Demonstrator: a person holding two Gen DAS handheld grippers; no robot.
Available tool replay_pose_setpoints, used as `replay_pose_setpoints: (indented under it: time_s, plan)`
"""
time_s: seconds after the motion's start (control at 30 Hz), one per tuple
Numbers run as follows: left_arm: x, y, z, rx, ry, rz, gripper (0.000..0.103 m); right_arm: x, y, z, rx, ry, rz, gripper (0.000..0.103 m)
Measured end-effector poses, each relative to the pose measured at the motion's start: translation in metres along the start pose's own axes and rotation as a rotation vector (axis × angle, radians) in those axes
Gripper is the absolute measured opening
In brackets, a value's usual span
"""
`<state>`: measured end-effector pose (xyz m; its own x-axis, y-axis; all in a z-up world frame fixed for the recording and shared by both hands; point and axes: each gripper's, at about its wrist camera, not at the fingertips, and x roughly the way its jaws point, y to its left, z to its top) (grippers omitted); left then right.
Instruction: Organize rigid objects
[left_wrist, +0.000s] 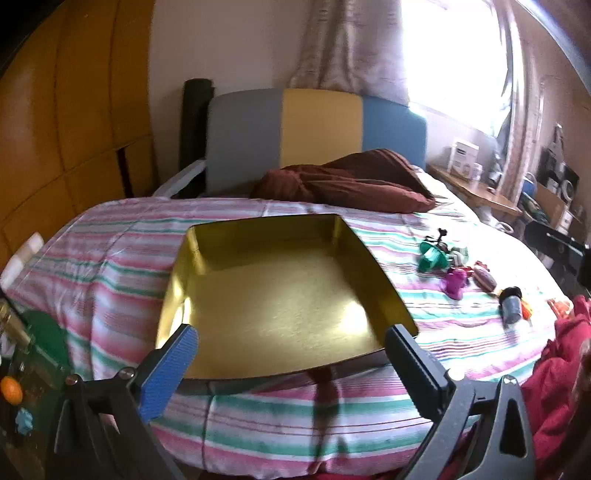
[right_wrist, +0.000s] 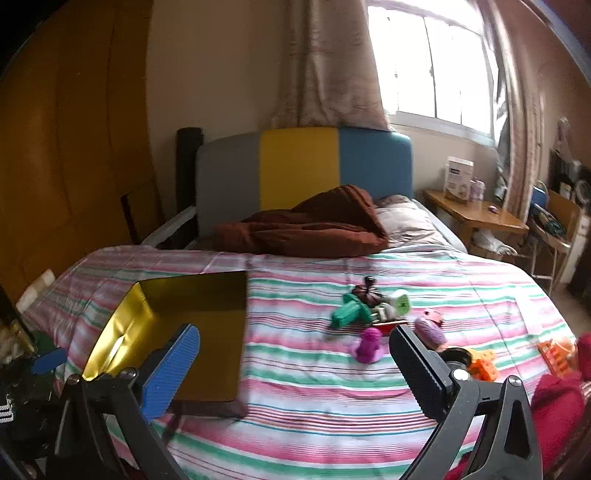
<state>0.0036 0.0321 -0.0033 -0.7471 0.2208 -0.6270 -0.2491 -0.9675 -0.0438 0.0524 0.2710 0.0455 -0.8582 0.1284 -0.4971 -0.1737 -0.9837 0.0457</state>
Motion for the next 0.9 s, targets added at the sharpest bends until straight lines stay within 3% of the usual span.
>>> replay_pose_setpoints:
  time_s: [0.5, 0.77, 0.9]
  plan:
    - [0.016, -0.070, 0.020, 0.148, -0.017, -0.123, 0.103, 0.001, -0.115, 0.001, 0.189, 0.037, -0.152, 0.103]
    - [0.034, -0.103, 0.018, 0.200, 0.066, -0.198, 0.101, 0.004, -0.179, -0.005, 0.344, 0.056, -0.185, 0.103]
    - [0.052, -0.125, 0.024, 0.199, 0.148, -0.317, 0.098, 0.013, -0.208, -0.007, 0.381, 0.073, -0.180, 0.103]
